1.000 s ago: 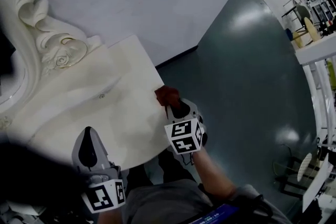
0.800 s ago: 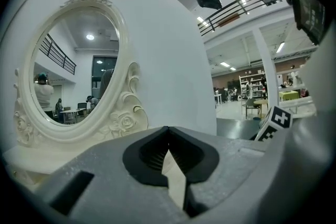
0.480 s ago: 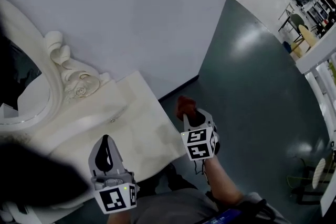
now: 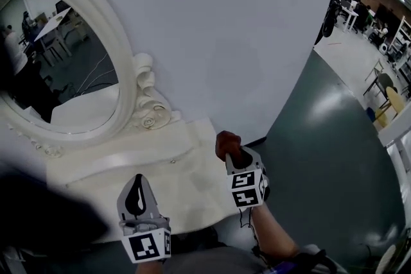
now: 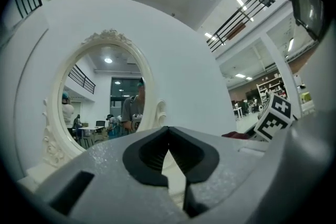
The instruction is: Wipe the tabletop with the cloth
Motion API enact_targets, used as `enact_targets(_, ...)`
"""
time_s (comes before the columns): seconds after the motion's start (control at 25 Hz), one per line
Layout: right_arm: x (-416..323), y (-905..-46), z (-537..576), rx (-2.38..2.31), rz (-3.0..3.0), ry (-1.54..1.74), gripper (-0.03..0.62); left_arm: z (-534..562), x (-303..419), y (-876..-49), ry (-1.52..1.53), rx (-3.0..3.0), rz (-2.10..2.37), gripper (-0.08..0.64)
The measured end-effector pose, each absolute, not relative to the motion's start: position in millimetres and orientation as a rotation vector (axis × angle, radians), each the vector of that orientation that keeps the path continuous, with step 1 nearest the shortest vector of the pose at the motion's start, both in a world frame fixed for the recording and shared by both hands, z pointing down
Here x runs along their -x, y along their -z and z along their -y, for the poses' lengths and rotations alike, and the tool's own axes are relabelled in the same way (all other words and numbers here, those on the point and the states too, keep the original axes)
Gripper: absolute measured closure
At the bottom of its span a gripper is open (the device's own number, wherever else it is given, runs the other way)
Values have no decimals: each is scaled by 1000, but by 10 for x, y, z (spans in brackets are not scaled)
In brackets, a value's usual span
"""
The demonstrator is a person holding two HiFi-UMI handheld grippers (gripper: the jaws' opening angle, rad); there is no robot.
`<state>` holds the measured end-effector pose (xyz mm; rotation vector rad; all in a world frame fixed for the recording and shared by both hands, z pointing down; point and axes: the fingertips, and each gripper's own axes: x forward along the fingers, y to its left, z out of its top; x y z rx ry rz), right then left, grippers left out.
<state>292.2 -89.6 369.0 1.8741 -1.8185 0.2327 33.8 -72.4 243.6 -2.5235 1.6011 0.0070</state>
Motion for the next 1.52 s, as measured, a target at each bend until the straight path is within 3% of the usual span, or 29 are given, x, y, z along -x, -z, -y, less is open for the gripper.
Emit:
enact_targets(0.52,-779,-3503,1212,-1604,2070,-91,489,353,1572,-2453,6,2298,-1940,549)
enact_targets(0.88,650,-3882,852,-1419,2160,-138,489,-65,2653,-2691,95,2255,-2057,551)
enact_targets(1.52,1676,-5135,206,-1182,2105,-298,489,-438,3350,-3671,245,2359,-2192,549)
